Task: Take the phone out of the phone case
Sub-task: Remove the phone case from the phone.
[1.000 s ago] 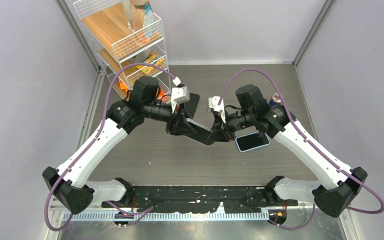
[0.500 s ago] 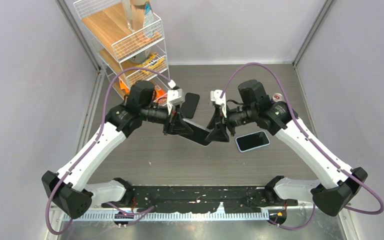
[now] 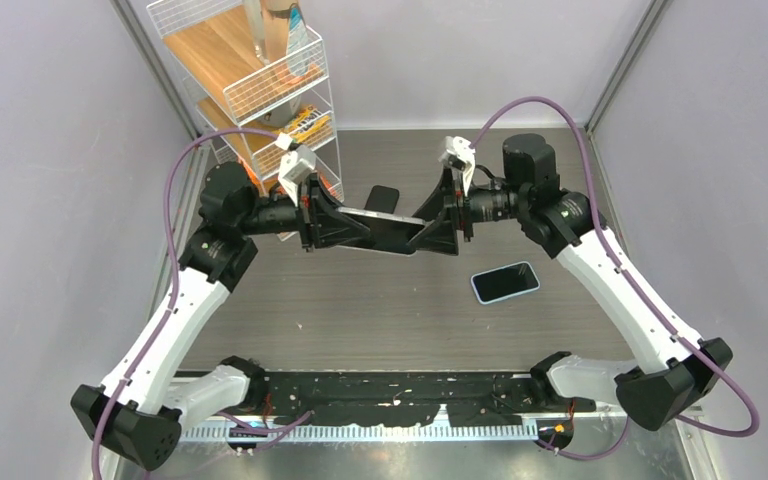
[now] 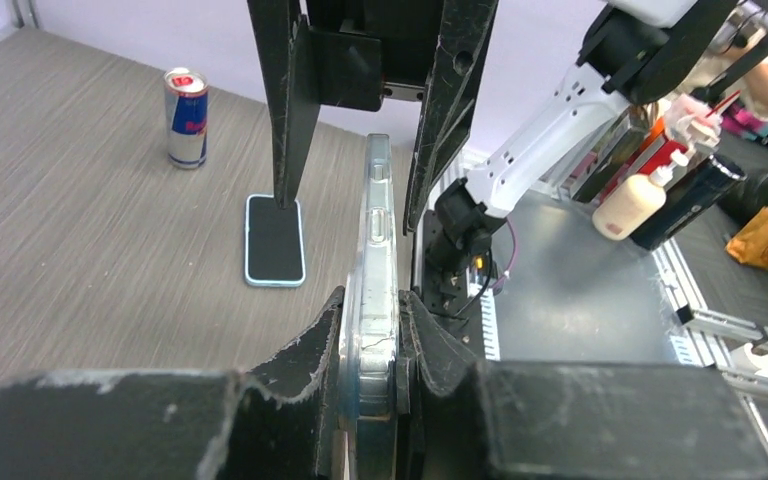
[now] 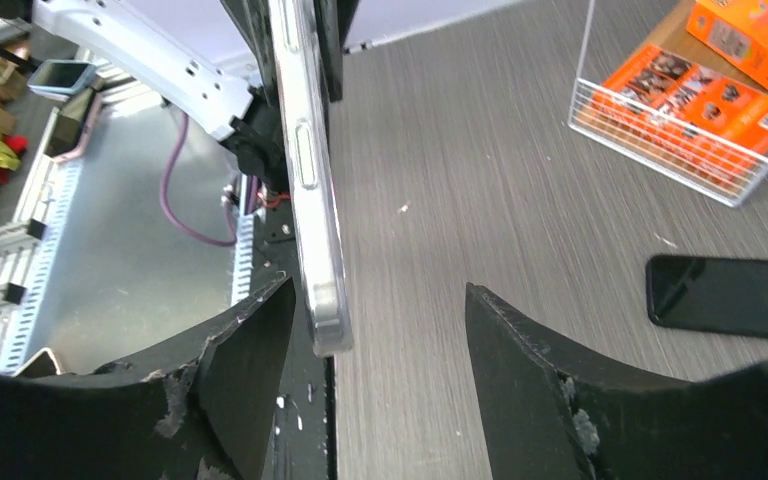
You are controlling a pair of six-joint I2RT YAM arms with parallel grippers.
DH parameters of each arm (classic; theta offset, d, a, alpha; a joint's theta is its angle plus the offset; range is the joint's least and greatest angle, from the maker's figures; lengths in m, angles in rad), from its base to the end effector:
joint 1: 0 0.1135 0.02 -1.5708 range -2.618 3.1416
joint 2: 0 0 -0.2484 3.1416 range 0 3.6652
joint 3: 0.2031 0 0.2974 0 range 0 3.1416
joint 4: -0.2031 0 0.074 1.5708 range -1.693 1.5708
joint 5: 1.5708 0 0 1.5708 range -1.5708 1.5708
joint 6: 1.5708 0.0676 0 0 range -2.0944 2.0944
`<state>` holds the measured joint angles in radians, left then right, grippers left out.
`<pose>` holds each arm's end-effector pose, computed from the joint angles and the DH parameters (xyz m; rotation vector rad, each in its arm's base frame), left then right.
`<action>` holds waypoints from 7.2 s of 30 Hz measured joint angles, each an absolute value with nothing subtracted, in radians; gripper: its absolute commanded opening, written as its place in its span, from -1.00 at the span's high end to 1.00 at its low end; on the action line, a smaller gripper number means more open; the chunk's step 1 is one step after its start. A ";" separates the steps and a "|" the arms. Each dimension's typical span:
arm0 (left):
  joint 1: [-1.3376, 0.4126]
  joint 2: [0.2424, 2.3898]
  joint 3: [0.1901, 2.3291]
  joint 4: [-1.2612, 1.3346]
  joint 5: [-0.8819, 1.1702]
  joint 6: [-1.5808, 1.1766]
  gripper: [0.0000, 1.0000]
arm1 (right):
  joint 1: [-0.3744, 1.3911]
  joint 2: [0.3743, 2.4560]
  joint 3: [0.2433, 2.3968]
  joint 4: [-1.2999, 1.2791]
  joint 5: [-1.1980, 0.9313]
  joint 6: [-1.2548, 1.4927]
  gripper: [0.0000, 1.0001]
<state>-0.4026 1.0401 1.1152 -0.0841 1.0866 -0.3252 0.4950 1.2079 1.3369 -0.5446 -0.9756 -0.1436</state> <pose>0.2394 -0.1670 0.4085 0.9649 1.4791 -1.3897 0.2509 0.1991 0.3975 -1.1988 1.5698 1.1878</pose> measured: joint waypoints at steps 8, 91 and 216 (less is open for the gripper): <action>-0.397 1.035 1.021 0.130 1.075 -0.505 1.00 | 0.494 1.277 1.338 -0.334 -1.103 0.060 0.44; -0.626 1.068 1.067 -0.564 0.834 0.204 1.00 | 0.519 1.257 1.336 -0.521 -1.117 -0.097 0.02; -0.548 1.020 1.212 -0.719 0.766 0.259 1.00 | 0.495 1.200 1.444 -0.798 -0.962 -0.368 -0.92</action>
<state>-0.5480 1.0203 1.2121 -0.7193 0.7658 0.2592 0.4953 1.1999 1.4445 -0.7979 -0.9619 -0.3676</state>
